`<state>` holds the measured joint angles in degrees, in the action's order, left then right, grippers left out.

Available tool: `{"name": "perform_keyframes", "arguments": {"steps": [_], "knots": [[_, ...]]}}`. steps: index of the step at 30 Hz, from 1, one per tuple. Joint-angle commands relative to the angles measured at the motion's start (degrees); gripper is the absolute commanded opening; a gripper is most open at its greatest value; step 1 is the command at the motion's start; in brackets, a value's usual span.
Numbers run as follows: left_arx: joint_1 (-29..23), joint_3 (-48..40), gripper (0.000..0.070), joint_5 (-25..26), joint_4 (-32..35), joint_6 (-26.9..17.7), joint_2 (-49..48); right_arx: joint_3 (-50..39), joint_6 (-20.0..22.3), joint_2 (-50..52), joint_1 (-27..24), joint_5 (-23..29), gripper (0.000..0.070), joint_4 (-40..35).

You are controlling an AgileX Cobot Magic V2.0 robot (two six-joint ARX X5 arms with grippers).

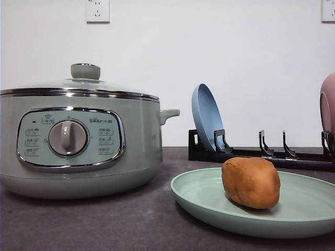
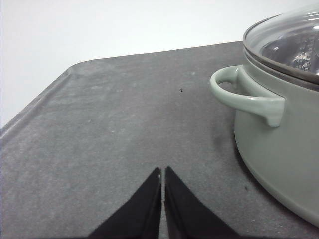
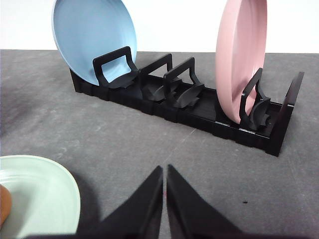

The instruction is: Transfer potato from steamer to green plate

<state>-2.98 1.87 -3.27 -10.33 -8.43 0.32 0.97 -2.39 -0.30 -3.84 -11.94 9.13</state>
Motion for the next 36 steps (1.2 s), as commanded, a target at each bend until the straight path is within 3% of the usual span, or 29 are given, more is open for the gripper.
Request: {"name": "perform_keyframes", "arguments": {"steps": [1,36], "knots": [[-0.11,-1.18,0.0003,-0.26,-0.39,0.17,-0.13,-0.33,-0.57,0.09,-0.15,0.0,0.0,-0.07],[-0.11,-1.18,0.0003,-0.26,-0.37,0.17,-0.13,-0.33,-0.57,0.09,-0.15,0.0,0.0,-0.07]]}}
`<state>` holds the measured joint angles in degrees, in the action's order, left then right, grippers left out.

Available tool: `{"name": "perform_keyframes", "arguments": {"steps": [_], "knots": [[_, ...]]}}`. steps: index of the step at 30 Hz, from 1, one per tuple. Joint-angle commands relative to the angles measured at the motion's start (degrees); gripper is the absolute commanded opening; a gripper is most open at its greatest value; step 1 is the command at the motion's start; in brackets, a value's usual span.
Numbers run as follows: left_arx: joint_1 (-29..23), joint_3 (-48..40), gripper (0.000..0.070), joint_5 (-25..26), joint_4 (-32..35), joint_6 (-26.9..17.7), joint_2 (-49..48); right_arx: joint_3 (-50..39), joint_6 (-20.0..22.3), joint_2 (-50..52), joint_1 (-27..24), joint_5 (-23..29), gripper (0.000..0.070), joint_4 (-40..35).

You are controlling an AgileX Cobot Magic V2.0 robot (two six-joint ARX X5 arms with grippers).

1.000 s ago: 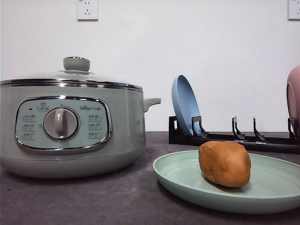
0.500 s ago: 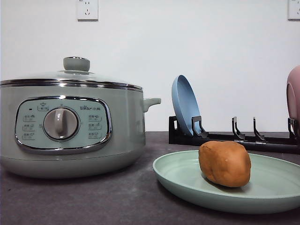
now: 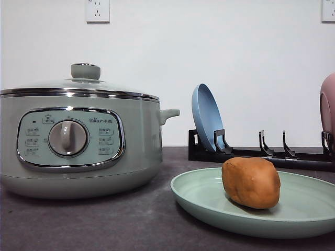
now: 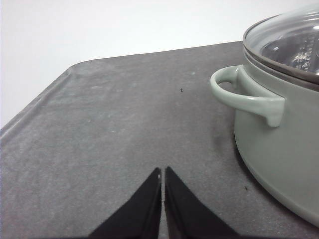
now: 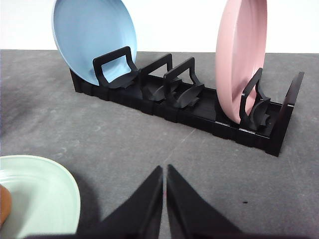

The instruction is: Transfer potato from steamer to green plate

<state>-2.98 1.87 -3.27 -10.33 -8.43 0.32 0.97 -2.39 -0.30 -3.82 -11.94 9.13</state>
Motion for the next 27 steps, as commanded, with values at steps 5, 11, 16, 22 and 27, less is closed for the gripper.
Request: {"name": "perform_keyframes", "arguments": {"steps": [5,11,16,22,27], "knots": [[-0.11,-1.18,0.0003,-0.26,-0.37,0.17,-0.13,-0.33,-0.57,0.09,-0.17,0.0,0.0,-0.07],[-0.11,-1.2,0.0003,-0.26,-0.39,0.17,-0.13,-0.33,-0.57,0.09,-0.17,0.0,0.0,-0.07],[-0.11,-1.18,0.0003,-0.26,-0.38,0.17,-0.13,-0.33,-0.57,0.09,-0.17,0.0,0.0,-0.07],[-0.11,-1.18,0.0003,-0.26,-0.38,0.17,-0.13,-0.33,-0.57,0.09,-0.17,0.0,0.0,-0.07],[-0.11,-1.18,0.0003,-0.26,-0.38,0.17,-0.13,-0.33,-0.57,0.09,-0.17,0.0,0.0,-0.07]]}}
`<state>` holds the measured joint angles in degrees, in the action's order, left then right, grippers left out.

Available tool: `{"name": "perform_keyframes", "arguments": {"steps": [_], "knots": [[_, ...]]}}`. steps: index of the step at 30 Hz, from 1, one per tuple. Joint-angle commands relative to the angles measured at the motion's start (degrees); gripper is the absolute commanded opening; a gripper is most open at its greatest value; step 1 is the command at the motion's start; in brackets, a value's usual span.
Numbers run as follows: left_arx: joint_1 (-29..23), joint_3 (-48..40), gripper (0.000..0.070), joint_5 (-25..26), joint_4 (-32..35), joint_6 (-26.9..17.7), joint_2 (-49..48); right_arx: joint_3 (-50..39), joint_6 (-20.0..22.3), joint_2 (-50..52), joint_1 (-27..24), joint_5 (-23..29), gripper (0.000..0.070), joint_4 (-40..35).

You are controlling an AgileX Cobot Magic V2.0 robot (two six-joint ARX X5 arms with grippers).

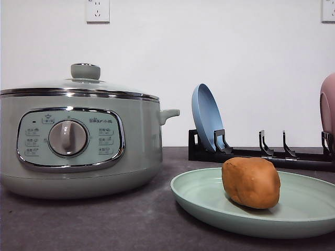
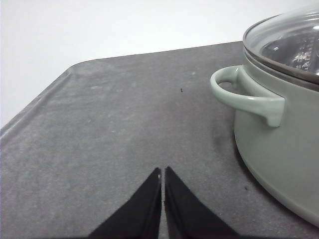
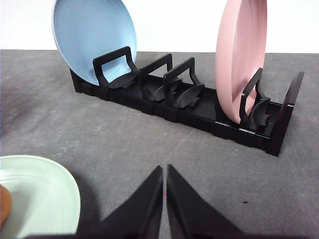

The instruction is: Transfer potato from steamer to green plate

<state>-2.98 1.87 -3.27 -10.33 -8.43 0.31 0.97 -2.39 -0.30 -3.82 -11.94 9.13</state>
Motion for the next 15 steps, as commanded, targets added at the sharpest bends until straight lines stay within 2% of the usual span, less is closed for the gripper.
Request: {"name": "perform_keyframes", "arguments": {"steps": [1,15], "knots": [[-0.11,-1.18,0.0003,-0.26,-0.39,0.17,-0.13,-0.33,-0.57,0.09,-0.17,0.0,0.0,-0.07],[-0.11,-1.18,0.0003,-0.26,-0.37,0.17,-0.13,-0.33,-0.57,0.09,-0.17,0.0,0.0,-0.07]]}}
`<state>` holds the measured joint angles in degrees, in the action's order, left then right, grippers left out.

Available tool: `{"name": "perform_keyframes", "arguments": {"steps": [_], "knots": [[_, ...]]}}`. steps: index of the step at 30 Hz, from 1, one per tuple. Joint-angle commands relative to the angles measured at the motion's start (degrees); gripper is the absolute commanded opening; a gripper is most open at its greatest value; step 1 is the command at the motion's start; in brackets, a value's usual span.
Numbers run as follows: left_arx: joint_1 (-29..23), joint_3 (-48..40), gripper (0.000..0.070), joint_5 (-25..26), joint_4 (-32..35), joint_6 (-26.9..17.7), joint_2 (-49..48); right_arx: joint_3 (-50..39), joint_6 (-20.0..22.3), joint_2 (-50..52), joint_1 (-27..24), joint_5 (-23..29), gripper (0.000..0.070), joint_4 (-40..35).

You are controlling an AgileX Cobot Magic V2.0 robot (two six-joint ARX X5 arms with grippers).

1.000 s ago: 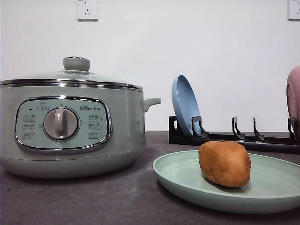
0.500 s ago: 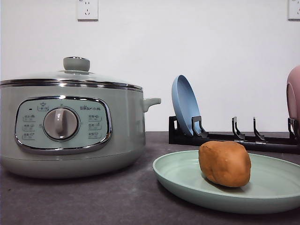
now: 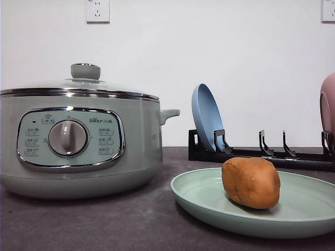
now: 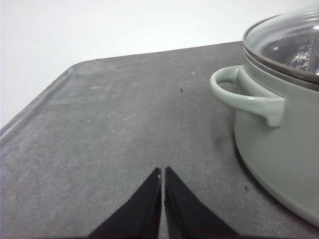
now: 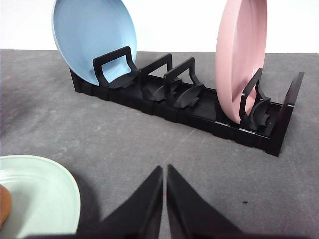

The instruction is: Transfer potato from steamer to green plate

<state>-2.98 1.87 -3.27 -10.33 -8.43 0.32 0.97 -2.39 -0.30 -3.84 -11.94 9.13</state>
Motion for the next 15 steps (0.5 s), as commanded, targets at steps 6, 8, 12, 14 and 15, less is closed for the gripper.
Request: {"name": "perform_keyframes", "arguments": {"steps": [6,8,12,14,15], "knots": [[-0.11,-1.18,0.0003,-0.26,-0.39,0.17,-0.13,-0.33,-0.57,0.09,-0.15,0.0,0.0,-0.07],[-0.11,-1.18,0.0003,-0.26,-0.39,0.17,-0.13,-0.33,-0.57,0.09,-0.15,0.0,0.0,-0.07],[-0.11,-1.18,0.0003,-0.26,-0.38,0.17,-0.13,-0.33,-0.57,0.09,-0.15,0.0,0.0,-0.07],[-0.11,-1.18,0.0003,-0.26,-0.37,0.17,-0.13,-0.33,-0.57,0.09,-0.15,0.0,0.0,-0.07],[-0.11,-1.18,0.0003,-0.26,-0.37,0.17,-0.13,-0.33,-0.57,0.09,-0.16,0.0,0.0,-0.07]]}}
